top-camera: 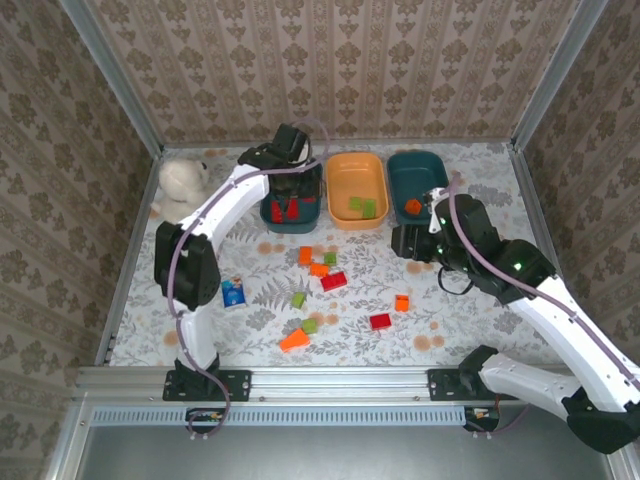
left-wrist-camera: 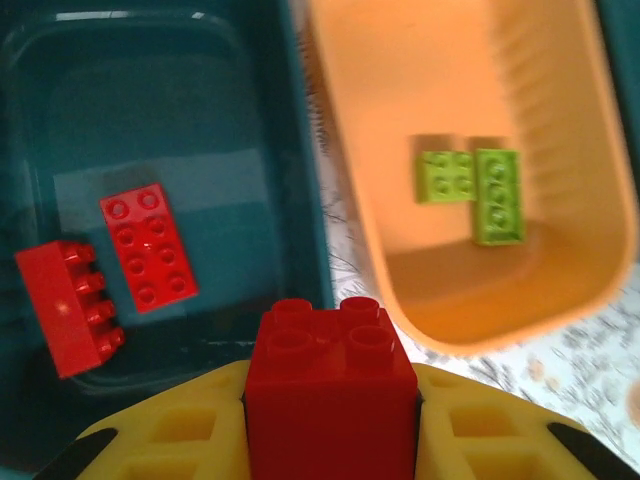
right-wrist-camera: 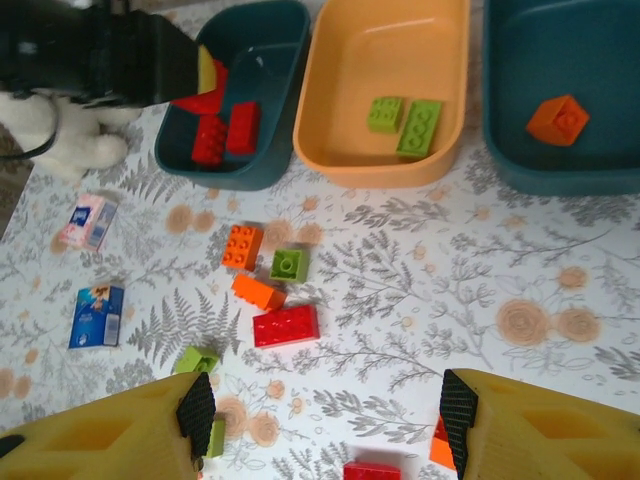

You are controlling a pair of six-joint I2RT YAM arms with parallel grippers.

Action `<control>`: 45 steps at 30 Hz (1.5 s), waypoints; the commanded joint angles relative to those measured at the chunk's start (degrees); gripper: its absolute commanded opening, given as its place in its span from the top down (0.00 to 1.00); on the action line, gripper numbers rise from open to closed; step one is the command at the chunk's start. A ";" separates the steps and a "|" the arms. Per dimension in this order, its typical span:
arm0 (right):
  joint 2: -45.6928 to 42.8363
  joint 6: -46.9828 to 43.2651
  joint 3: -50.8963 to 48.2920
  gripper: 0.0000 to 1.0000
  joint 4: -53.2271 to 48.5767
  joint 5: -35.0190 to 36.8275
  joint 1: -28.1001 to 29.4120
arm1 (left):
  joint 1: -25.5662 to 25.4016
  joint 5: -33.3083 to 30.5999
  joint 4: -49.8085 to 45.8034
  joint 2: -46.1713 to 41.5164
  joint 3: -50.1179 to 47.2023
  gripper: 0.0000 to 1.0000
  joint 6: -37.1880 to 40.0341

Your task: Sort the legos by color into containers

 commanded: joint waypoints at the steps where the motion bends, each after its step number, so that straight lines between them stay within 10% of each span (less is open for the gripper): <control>1: 2.17 -0.24 -0.52 0.35 1.66 -4.02 0.30 | 1.07 3.17 0.84 4.88 1.89 0.77 -2.84; 14: 4.86 1.01 -1.32 0.35 2.89 -6.02 0.30 | 2.88 3.85 -0.39 13.96 5.06 0.76 -6.20; 27: 6.96 -0.26 -0.64 0.35 2.83 -7.42 0.31 | 2.88 2.31 -3.00 13.30 4.73 0.55 -5.88; 37: 9.45 -10.66 0.62 0.34 2.40 -10.14 1.44 | 2.42 1.54 -2.55 5.41 4.46 0.43 -7.13; 45: 18.55 -33.92 1.24 0.33 6.02 -16.65 14.16 | 6.76 0.15 2.49 -16.45 -11.81 0.42 -15.30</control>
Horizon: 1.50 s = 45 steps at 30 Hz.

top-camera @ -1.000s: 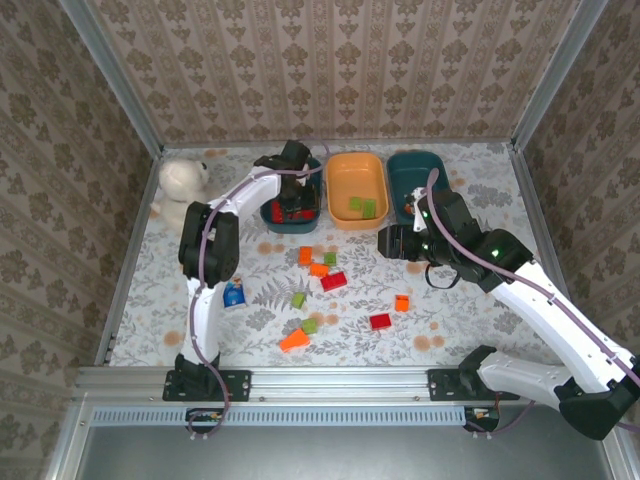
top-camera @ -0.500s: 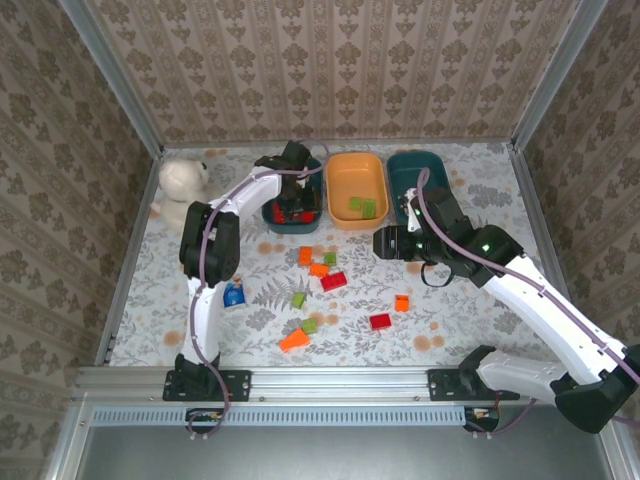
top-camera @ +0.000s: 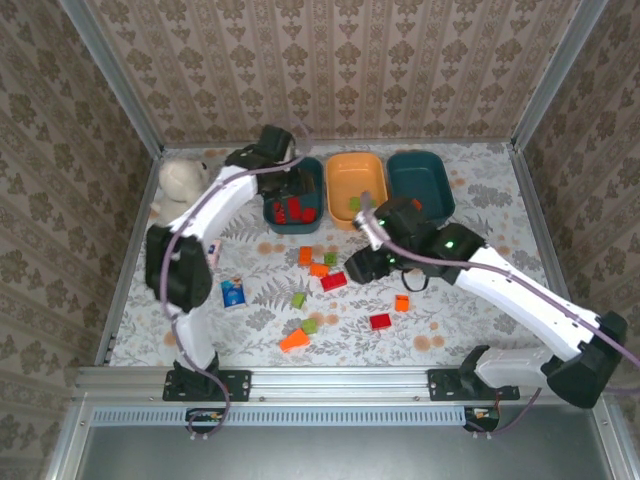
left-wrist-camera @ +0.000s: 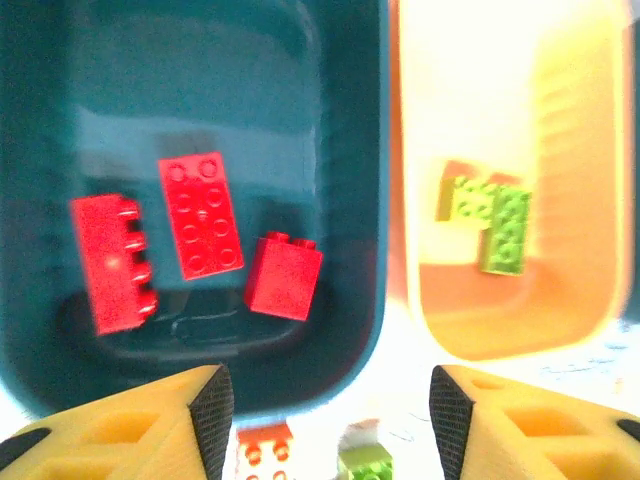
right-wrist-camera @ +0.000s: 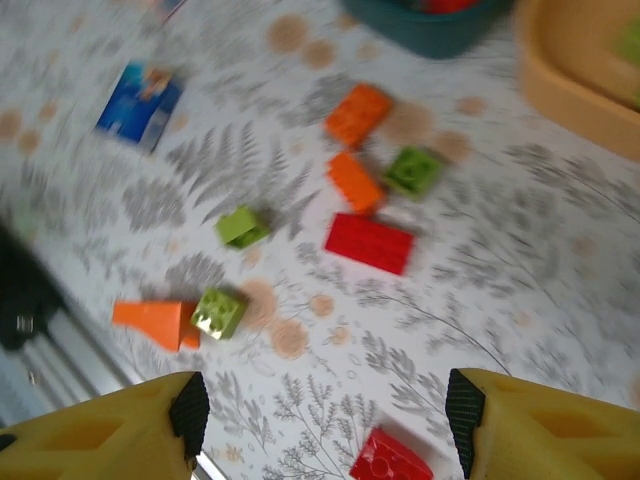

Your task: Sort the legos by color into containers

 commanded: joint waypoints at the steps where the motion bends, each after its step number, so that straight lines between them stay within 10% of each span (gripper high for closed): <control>1: 4.31 -15.48 0.99 0.33 2.31 -5.44 5.37 | 3.87 -1.51 1.84 -11.99 -8.71 0.42 -6.02; 8: 10.64 -37.79 -4.74 0.22 14.58 -11.56 13.90 | 8.33 -3.31 0.02 -39.17 -30.11 0.41 -10.99; 20: 29.76 -48.05 3.75 0.17 16.30 -4.95 21.78 | 8.53 -12.32 -24.24 -74.54 -40.54 0.23 -17.38; 45: 43.81 -39.37 12.14 0.51 9.81 2.68 25.67 | 8.61 -12.95 -30.43 -79.62 -37.53 0.27 -13.95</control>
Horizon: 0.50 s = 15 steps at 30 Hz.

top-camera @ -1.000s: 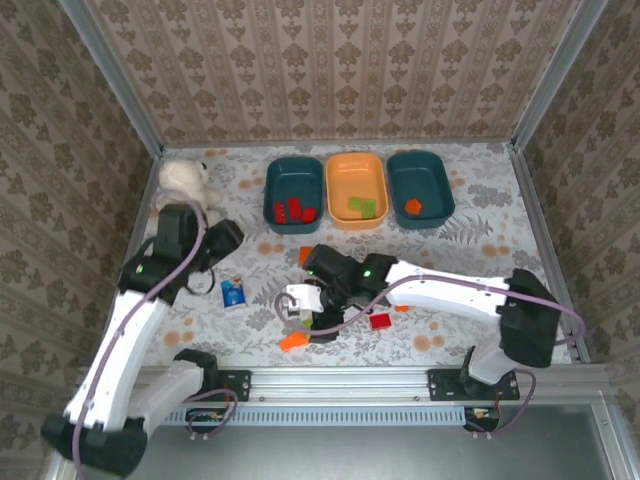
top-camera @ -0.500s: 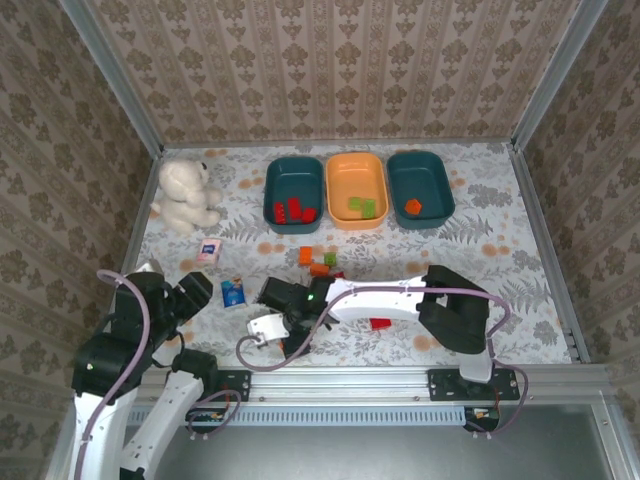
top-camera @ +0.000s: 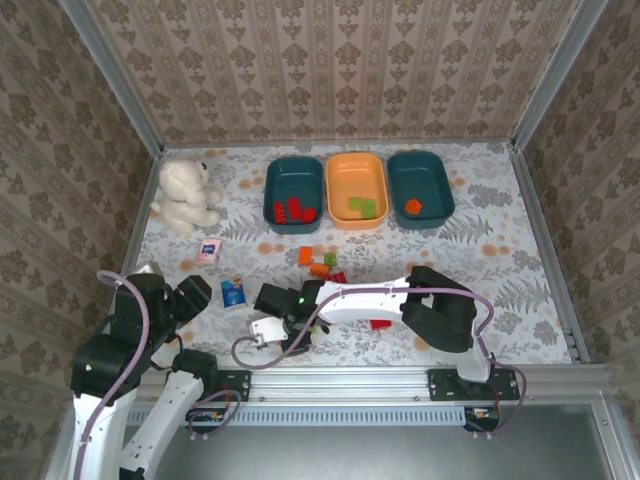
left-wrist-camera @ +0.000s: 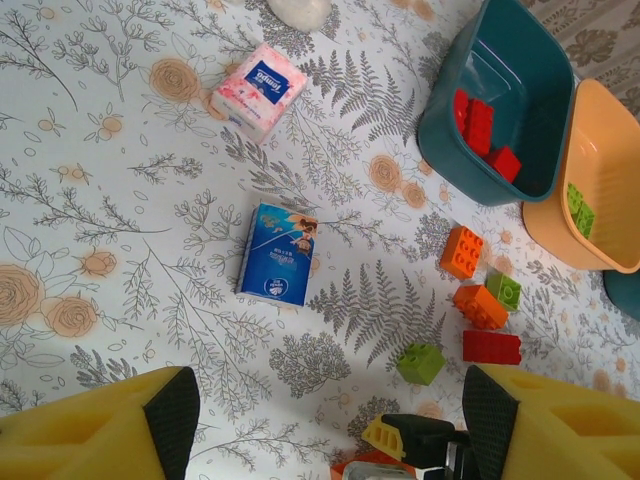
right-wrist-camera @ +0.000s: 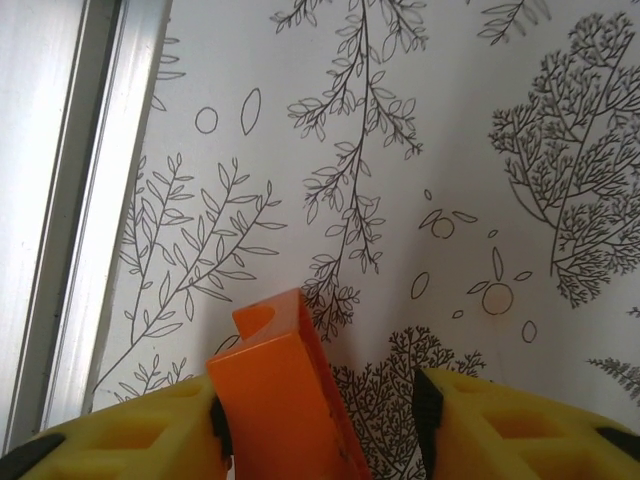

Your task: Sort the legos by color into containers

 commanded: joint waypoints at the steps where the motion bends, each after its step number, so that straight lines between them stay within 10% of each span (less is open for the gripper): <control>1: 1.42 1.11 1.43 0.55 -1.84 0.80 0.38 | 0.29 0.42 -0.37 0.25 0.78 0.28 1.37; 15: -3.55 8.98 3.31 0.84 2.75 2.18 -2.18 | 0.26 3.25 1.59 1.50 -0.98 0.31 3.06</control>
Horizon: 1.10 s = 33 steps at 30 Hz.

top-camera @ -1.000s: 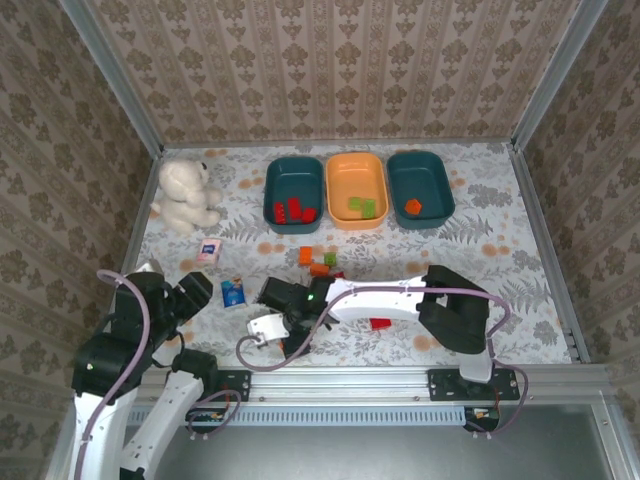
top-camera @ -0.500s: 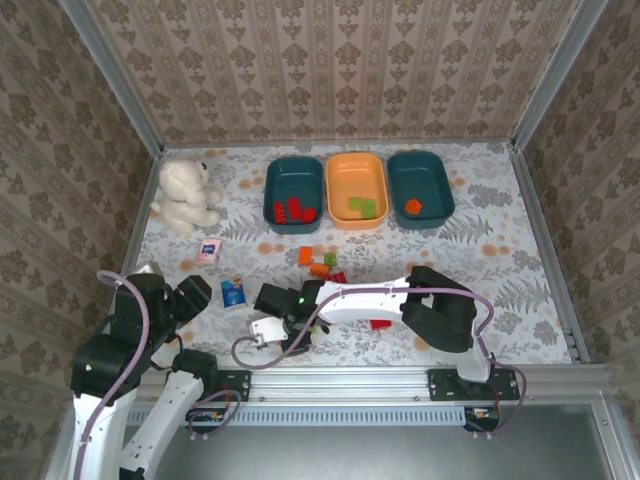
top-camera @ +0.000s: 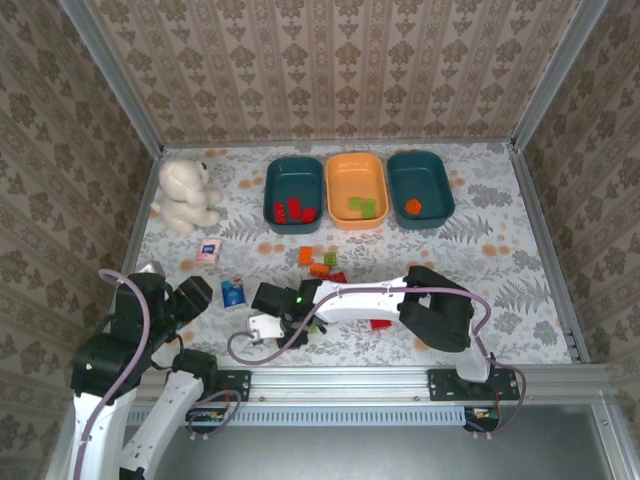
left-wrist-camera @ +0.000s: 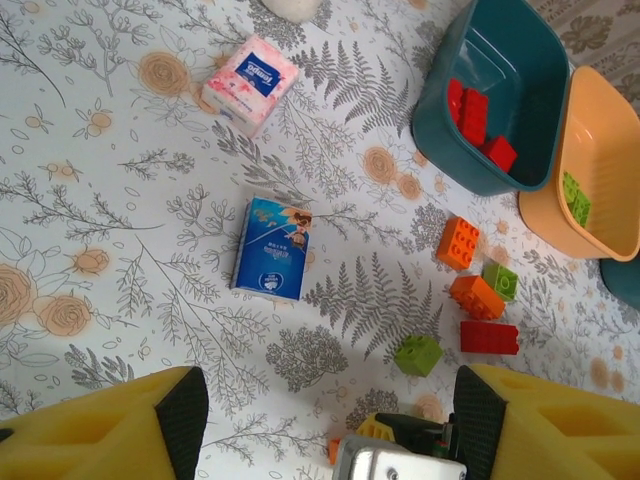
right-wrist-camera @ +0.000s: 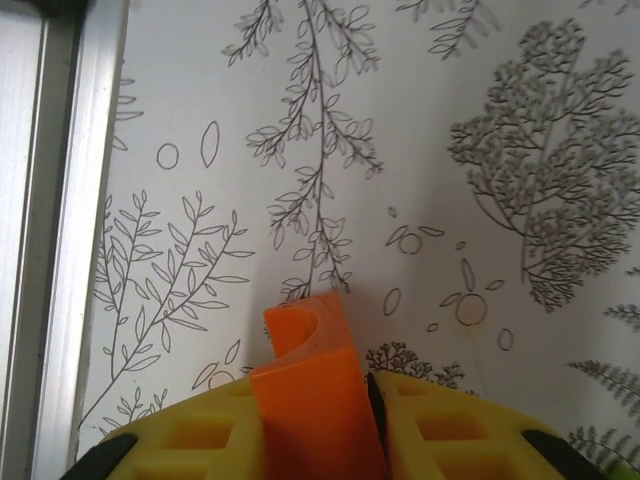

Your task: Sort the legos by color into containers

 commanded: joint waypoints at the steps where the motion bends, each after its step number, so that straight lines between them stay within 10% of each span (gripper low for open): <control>1: -5.59 6.12 1.79 0.85 2.70 1.49 -2.79 | 0.31 2.56 2.11 1.52 -1.37 0.31 2.39; 10: -21.30 17.90 -3.97 0.88 5.49 6.20 -20.15 | -0.80 13.52 16.59 10.13 -5.78 0.36 5.21; 16: -25.45 26.51 -6.02 0.92 3.52 11.60 -39.60 | -11.47 11.14 26.03 23.66 -2.27 0.35 9.28; 23: -15.11 34.99 2.43 0.93 -4.81 19.55 -54.90 | -19.12 11.46 33.44 39.90 4.63 0.33 11.87; 33: 2.85 37.90 15.56 0.90 -12.23 24.95 -60.82 | -21.49 12.95 34.48 51.07 13.25 0.32 15.99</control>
